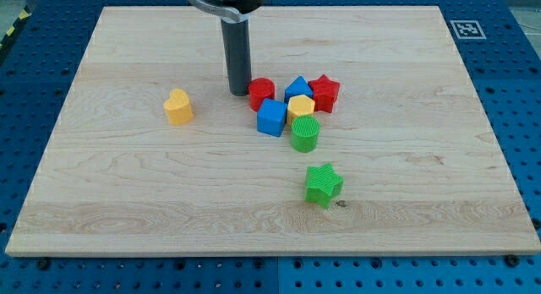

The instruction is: Push the green star to the bottom right of the green circle

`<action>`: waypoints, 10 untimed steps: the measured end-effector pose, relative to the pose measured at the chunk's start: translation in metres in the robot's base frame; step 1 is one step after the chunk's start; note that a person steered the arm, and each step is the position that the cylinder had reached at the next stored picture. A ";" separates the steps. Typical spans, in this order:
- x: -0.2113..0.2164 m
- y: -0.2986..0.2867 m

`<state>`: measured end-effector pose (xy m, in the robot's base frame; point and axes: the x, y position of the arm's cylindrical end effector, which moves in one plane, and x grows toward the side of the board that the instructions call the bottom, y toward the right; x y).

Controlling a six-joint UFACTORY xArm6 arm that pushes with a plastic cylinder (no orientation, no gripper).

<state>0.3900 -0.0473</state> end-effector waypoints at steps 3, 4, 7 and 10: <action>0.003 -0.003; 0.005 -0.023; 0.043 -0.025; 0.142 -0.014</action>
<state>0.5324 -0.0616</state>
